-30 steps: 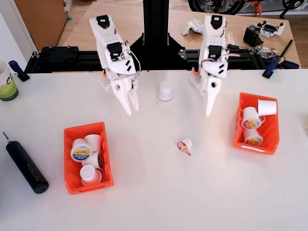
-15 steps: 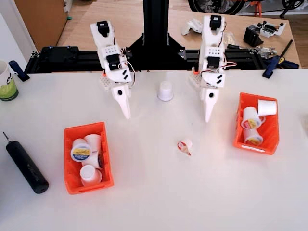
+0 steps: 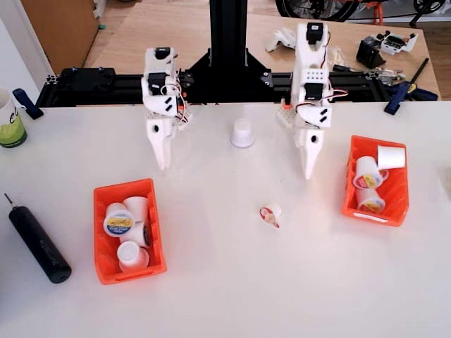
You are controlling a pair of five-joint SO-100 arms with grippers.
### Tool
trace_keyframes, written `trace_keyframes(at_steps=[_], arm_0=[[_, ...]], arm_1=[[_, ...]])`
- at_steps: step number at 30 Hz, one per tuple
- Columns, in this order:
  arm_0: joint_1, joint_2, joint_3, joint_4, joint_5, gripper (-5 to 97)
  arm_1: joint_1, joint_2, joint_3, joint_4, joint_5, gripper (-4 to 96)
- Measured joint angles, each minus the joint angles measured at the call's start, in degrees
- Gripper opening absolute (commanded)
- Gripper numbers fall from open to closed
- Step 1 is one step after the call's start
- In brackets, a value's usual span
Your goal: Sort the coffee pods, blue into left, red into right
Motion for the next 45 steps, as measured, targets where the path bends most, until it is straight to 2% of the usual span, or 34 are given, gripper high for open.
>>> trace_keyframes(at_steps=[3, 8, 11, 13, 15, 19, 21, 25, 27, 34, 37, 45], arm_0=[[0.4, 0.1, 0.0, 0.4, -0.5, 12], [0.7, 0.1, 0.0, 2.6, -0.5, 12], [0.7, 0.1, 0.0, 3.7, -0.5, 12], [0.7, 0.1, 0.0, 4.4, -0.5, 12], [0.7, 0.1, 0.0, 5.4, -0.5, 12], [0.7, 0.1, 0.0, 7.5, -0.5, 12], [0.7, 0.2, 0.0, 9.5, -0.5, 12], [0.7, 0.3, 0.0, 14.6, -4.2, 12], [0.4, 0.3, 0.0, 14.9, -5.4, 12], [0.1, 0.3, 0.0, 14.9, -6.2, 12], [0.1, 0.3, 0.0, 15.1, -6.2, 12], [0.1, 0.4, 0.0, 15.6, -6.2, 11]], arm_1=[[0.4, 4.9, -7.0, 8.5, -1.9, -2.6], [0.4, 10.2, -26.9, 41.3, -0.9, -2.6], [-0.3, 18.4, -26.3, 51.8, 0.1, -2.6], [-0.1, 27.2, -21.0, 54.9, 0.6, 0.9], [0.0, 35.7, -13.4, 56.2, 0.9, 3.5], [-0.3, 38.0, -0.4, 50.8, -2.5, 2.1], [-1.4, 38.0, 0.4, 51.2, -2.2, 2.1], [-8.6, 38.0, 0.8, 54.7, 4.8, 4.1], [-10.5, 38.0, 0.8, 56.0, 6.1, 4.4], [-11.2, 38.0, 0.8, 58.4, 6.9, 8.9], [-11.2, 38.0, 0.8, 58.0, 6.9, 7.6], [-11.1, 38.0, 0.8, 58.8, 4.7, 13.7]])
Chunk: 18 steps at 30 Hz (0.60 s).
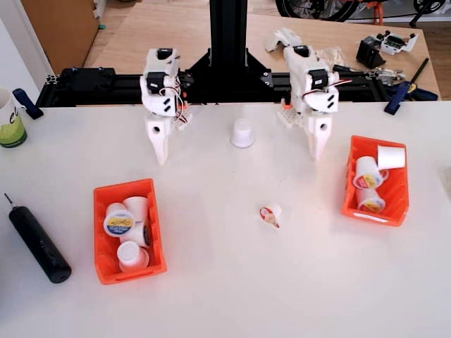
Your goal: Sort the coffee pods, blue into left, red into right
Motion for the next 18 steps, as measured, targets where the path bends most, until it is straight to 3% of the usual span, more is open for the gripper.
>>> trace_keyframes(at_steps=[8, 18], arm_0=[[0.0, 0.0, 0.0, 0.0, 0.0, 11], [0.0, 0.0, 0.0, 0.0, 0.0, 11]], arm_1=[[0.0, 0.0, -0.1, 0.0, -2.8, 16.8], [0.0, 0.0, -0.2, -0.1, -2.8, 19.9]])
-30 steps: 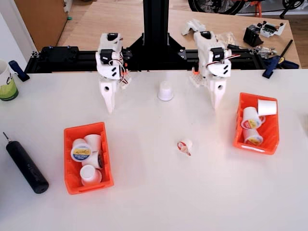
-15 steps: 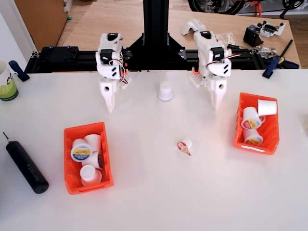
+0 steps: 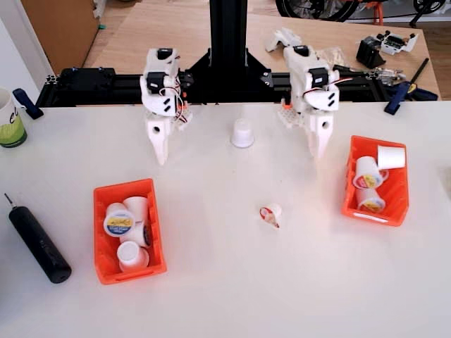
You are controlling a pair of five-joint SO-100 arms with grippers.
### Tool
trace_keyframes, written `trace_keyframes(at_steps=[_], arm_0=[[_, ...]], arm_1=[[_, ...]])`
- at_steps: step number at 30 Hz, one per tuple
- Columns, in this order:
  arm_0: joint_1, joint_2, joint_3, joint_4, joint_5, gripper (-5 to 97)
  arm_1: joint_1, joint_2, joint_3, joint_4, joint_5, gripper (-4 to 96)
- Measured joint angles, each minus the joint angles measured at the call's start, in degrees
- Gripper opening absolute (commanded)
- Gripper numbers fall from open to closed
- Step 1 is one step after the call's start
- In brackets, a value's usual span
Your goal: Sort the coffee pods, blue into left, red into right
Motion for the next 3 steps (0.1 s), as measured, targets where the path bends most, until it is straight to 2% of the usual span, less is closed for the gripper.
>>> trace_keyframes(at_steps=[3], arm_0=[[0.0, 0.0, 0.0, 0.1, 0.0, 11]], arm_1=[[0.0, 0.0, -0.1, 0.0, 0.0, 20.7]])
